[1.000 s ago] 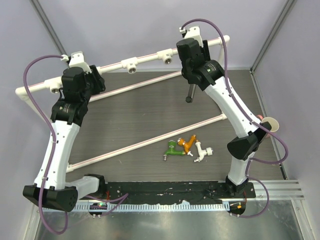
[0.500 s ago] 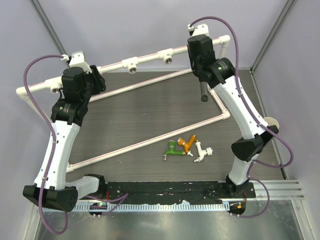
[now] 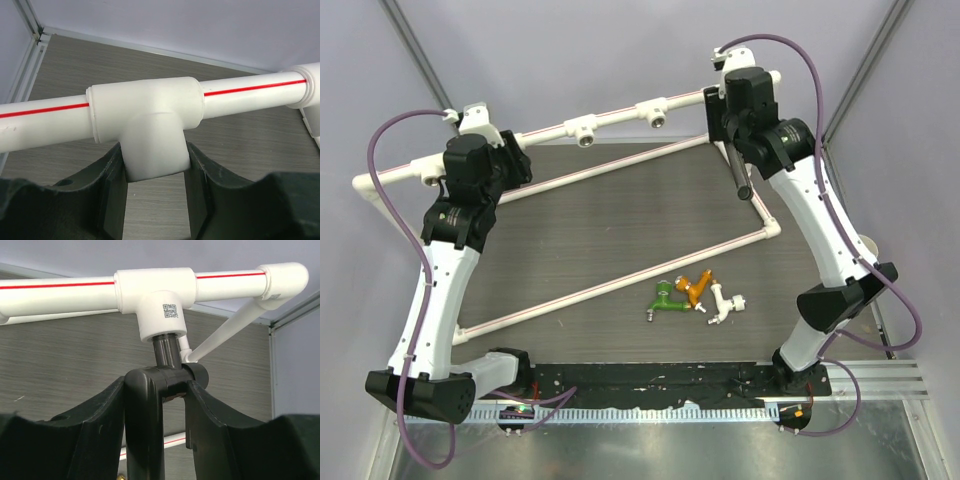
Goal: Install the water faucets
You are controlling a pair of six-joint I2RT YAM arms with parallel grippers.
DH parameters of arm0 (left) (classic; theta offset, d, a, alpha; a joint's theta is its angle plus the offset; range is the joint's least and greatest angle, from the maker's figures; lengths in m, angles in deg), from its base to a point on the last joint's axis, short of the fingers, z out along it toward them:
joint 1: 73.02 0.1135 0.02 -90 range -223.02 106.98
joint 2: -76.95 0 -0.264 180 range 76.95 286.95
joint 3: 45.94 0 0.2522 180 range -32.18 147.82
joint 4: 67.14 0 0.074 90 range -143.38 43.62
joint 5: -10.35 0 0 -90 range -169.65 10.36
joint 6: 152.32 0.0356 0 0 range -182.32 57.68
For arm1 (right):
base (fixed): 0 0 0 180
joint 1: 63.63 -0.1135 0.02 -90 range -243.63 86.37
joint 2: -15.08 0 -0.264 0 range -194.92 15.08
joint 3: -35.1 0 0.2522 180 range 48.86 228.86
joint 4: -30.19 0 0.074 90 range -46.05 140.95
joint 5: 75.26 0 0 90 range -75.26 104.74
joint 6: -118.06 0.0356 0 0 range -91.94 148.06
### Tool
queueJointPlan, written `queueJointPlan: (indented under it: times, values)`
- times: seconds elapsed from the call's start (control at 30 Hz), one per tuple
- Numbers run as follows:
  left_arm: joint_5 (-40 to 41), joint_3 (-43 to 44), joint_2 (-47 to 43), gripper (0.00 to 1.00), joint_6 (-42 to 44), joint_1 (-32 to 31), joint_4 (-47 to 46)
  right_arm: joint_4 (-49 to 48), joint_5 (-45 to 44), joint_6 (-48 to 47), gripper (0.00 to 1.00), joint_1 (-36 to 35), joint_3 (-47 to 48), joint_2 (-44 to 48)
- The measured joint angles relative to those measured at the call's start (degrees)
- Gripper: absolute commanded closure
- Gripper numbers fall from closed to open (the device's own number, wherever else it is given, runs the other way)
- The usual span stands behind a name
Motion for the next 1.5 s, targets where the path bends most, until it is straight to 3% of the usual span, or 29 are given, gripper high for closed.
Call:
queueJointPlan:
  times: [0.13, 0.23, 0.3, 0.33, 0.4, 0.57, 0.87, 1.07, 1.1, 1.13, 1.17, 1.23, 1.27, 1.37, 1.5]
  values:
    - [0.7, 0.0, 0.0, 1.0, 0.0, 0.2, 0.2, -0.8, -6.8, -3.4, 0.62, -4.0, -0.6, 0.0]
    - [0.9, 0.0, 0.0, 1.0, 0.1, 0.3, 0.2, -2.5, -14.3, -8.2, 0.62, -7.1, -2.1, 0.0]
    - [1.1, 0.0, 0.0, 1.0, 0.1, 0.3, 0.3, -5.4, -19.2, -12.1, 0.7, -8.9, -4.3, -0.1]
    - [1.2, 0.0, 0.0, 1.0, 0.1, 0.3, 0.2, -7.1, -21.7, -14.4, 0.83, -9.6, -5.7, -0.1]
    - [1.2, 0.0, 0.0, 1.0, 0.1, 0.3, 0.3, -12.4, -28.1, -21.2, 0.99, -11.6, -9.5, -0.1]
    - [1.4, 0.0, 0.0, 1.0, 0.2, 0.4, 0.5, -31.5, -40.3, -36.7, 0.99, -14.9, -20.4, 0.4]
    - [1.5, 0.0, -0.1, 1.0, 0.3, 0.4, 1.0, -57.3, -44.2, -57.6, 0.99, -16.9, -33.9, 2.6]
    - [1.5, 0.0, -0.3, 1.0, 0.3, 0.4, 1.2, -61.0, -43.1, -63.2, 0.99, -17.4, -37.0, 3.7]
    - [1.6, 0.0, -0.3, 1.0, 0.3, 0.4, 1.3, -61.0, -43.1, -63.4, 0.95, -17.6, -37.0, 3.9]
    - [1.6, 0.0, -0.4, 1.0, 0.3, 0.4, 1.4, -60.9, -43.2, -63.4, 0.85, -17.7, -37.0, 3.9]
    - [1.7, 0.0, -0.5, 1.0, 0.3, 0.5, 1.5, -60.3, -43.3, -63.1, 0.71, -17.9, -36.9, 4.1]
    - [1.8, 0.0, -0.6, 1.0, 0.3, 0.6, 1.6, -56.5, -43.3, -60.8, 0.53, -18.2, -35.2, 4.2]
    - [1.8, 0.0, -0.6, 1.0, 0.3, 0.7, 1.6, -53.1, -43.3, -59.0, 0.37, -18.4, -33.7, 4.2]
    - [1.8, 0.0, -0.7, 1.0, 0.3, 0.8, 1.5, -39.7, -41.2, -53.1, 0.21, -19.6, -29.0, 4.2]
    - [2.2, 0.0, -0.7, 1.0, 0.3, 1.1, 1.6, -24.5, -35.7, -43.6, 0.14, -21.6, -23.5, 4.7]
